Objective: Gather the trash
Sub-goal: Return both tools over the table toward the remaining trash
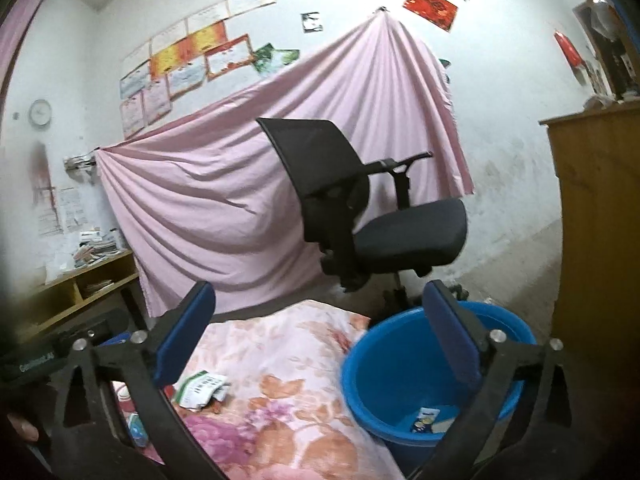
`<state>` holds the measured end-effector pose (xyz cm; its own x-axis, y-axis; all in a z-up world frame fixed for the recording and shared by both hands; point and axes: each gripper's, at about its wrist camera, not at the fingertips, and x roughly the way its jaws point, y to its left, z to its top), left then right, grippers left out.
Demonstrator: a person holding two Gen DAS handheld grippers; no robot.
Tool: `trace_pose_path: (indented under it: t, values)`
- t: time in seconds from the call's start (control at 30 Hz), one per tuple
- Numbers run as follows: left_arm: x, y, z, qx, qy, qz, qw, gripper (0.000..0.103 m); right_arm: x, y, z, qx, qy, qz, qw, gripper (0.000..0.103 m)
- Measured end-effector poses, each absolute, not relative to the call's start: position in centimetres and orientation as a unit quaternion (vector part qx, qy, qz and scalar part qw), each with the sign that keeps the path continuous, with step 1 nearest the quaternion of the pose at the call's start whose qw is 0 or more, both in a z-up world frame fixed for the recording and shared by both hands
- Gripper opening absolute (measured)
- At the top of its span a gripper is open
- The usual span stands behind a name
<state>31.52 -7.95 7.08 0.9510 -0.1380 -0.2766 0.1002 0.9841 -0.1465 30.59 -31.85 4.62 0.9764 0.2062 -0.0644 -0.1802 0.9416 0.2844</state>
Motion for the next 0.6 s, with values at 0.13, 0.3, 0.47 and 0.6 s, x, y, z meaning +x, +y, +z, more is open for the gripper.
trace_pose_path:
  t: [0.13,0.3,0.47,0.6]
  values:
    - [30.3,-5.5,6.6,-0.067,0.131,-0.033,0.989,0.099,29.8,-30.1,5.2,0.119,0.028,0.113,0.986,0.103]
    - [28.8,-2.7,5.9,-0.07,0.111,-0.001,0.991,0.1,29.0,-27.2,5.4,0.079,0.014,0.132,0.988,0.103]
    - [27.6,-0.2,4.9,-0.067,0.096,0.026,0.993,0.1,28.5,-24.5,5.4,0.041,0.009,0.151,0.988,0.103]
    - [26.9,1.6,4.0,-0.064,0.097,0.039,0.992,0.1,28.7,-22.1,5.1,0.014,0.019,0.17,0.985,0.103]
